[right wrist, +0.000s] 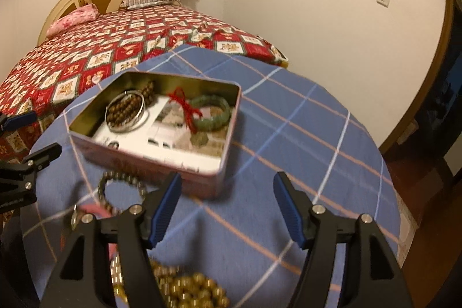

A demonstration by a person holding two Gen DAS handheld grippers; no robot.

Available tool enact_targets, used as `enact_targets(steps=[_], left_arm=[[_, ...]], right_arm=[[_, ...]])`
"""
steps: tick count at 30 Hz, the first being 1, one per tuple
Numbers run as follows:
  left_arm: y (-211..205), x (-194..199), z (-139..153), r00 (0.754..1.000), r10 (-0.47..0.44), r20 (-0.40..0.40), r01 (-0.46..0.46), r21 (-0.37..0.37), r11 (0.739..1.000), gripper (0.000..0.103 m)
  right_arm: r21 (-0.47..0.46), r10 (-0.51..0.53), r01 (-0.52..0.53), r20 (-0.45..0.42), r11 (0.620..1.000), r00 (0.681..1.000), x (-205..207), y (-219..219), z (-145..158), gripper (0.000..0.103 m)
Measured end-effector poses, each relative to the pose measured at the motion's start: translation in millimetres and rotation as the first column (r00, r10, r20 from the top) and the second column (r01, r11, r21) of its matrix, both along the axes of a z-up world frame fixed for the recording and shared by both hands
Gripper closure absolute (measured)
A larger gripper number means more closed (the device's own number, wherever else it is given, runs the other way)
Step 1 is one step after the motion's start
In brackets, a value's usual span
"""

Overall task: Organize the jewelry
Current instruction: 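Withdraw both tools from the tin back toward the jewelry pile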

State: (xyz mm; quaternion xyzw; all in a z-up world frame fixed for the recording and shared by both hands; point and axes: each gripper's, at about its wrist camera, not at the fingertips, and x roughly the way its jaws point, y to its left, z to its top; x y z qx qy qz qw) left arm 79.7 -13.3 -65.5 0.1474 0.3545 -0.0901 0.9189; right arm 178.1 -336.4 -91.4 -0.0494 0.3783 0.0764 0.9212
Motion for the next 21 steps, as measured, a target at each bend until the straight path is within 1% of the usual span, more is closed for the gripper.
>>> enact_targets(steps=[3,6,9,13,19,20,21], left_arm=[[-3,-21,0,1.000,-0.023,0.000,0.023,-0.025,0.999,0.025],[-13,-36,-2,0.998,-0.057,0.002,0.057,-0.021,0.998,0.025],[-22,-40,-7,0.997,-0.076,0.001,0.076,0.001,0.997,0.025],[-30,-40,-17,0.996,-0.089,-0.018,0.089,0.011,0.996,0.025],[-39,-37,-26,0.993,-0.112,-0.033,0.112,0.022,0.993,0.026],[-40,-37,-27,0.993,-0.114,-0.034,0.115,0.023,0.993,0.027],[-41,-35,-28,0.992,-0.118,-0.040,0.119,0.021,0.993,0.034]], right_arm=[[0.017,-0.013,0.013,-0.003,1.000,1.000,-18,-4,-4,0.034],[0.027,-0.026,0.026,-0.008,0.999,1.000,-36,-8,-11,0.034],[0.020,-0.037,0.037,-0.017,0.999,0.999,-51,-11,-18,0.034],[0.028,-0.062,0.063,-0.023,0.998,0.998,-65,-22,-23,0.034],[0.038,-0.092,0.093,-0.031,0.995,0.995,-69,-29,-29,0.034],[0.041,-0.094,0.095,-0.030,0.995,0.995,-70,-29,-29,0.034],[0.045,-0.096,0.097,-0.028,0.994,0.995,-70,-29,-30,0.034]])
